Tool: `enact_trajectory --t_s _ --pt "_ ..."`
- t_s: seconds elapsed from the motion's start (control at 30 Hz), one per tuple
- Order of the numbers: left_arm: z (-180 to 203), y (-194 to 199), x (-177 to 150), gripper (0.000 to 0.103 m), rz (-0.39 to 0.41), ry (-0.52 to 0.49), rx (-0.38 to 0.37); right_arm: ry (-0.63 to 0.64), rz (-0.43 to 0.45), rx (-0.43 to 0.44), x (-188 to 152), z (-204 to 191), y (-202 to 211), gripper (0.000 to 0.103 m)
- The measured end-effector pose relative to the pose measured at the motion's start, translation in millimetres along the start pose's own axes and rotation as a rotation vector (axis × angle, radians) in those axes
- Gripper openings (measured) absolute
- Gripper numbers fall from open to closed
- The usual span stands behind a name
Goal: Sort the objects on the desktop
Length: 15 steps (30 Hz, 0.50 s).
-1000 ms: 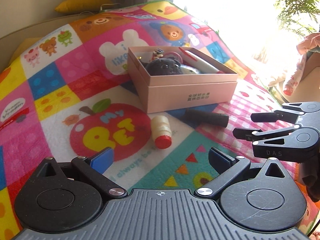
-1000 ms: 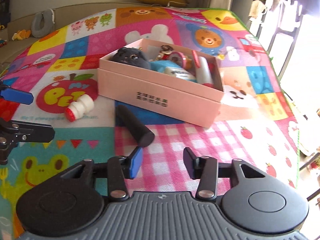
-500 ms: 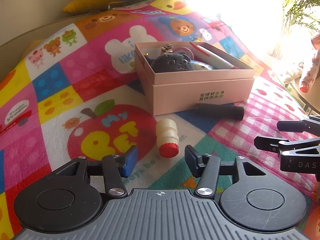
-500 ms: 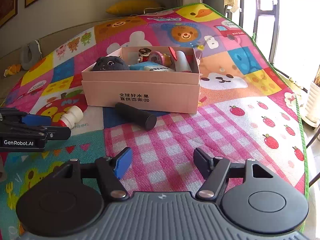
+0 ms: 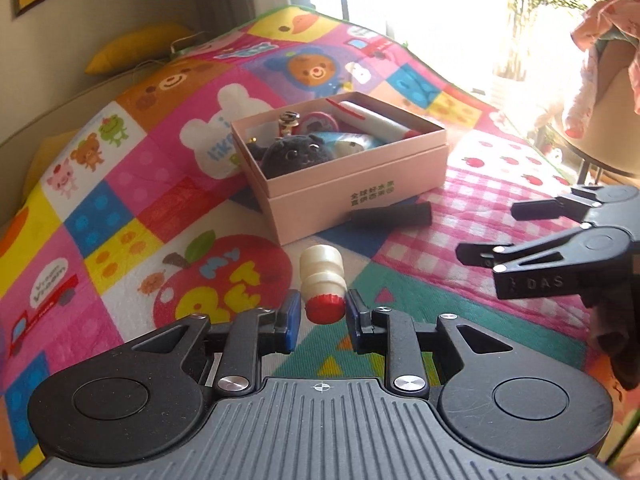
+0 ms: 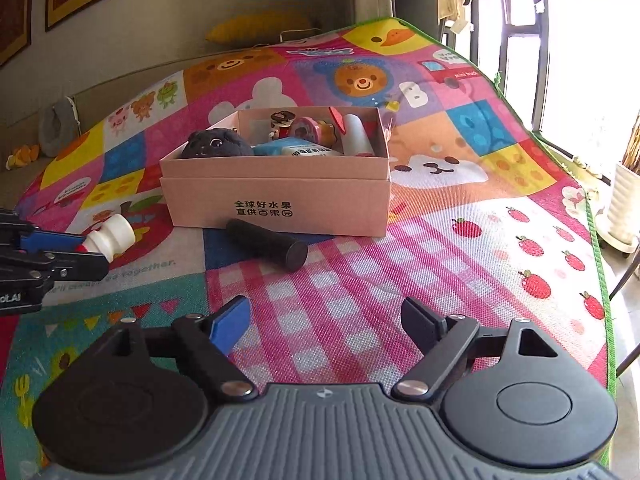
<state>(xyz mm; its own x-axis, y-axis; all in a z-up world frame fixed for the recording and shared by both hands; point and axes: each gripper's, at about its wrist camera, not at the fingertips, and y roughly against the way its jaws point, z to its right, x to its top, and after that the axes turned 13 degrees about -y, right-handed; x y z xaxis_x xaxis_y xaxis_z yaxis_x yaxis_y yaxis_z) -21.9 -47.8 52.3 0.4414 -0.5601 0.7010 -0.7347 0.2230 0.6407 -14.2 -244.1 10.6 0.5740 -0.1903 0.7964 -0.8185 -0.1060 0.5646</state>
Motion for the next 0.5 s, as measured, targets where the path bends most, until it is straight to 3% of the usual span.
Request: enact_trajectory --t_s 0.2,0.5 --pt "6.6 23.6 -2.4 0.03 -0.019 -0.101 -0.011 -0.005 0.02 0.004 -0.6 0.7 2.6 0.088" --pt "3.4 24.7 -12.4 0.034 -0.035 -0.088 -0.013 -0.015 0.039 0.008 -1.9 1.3 5.7 0.09"
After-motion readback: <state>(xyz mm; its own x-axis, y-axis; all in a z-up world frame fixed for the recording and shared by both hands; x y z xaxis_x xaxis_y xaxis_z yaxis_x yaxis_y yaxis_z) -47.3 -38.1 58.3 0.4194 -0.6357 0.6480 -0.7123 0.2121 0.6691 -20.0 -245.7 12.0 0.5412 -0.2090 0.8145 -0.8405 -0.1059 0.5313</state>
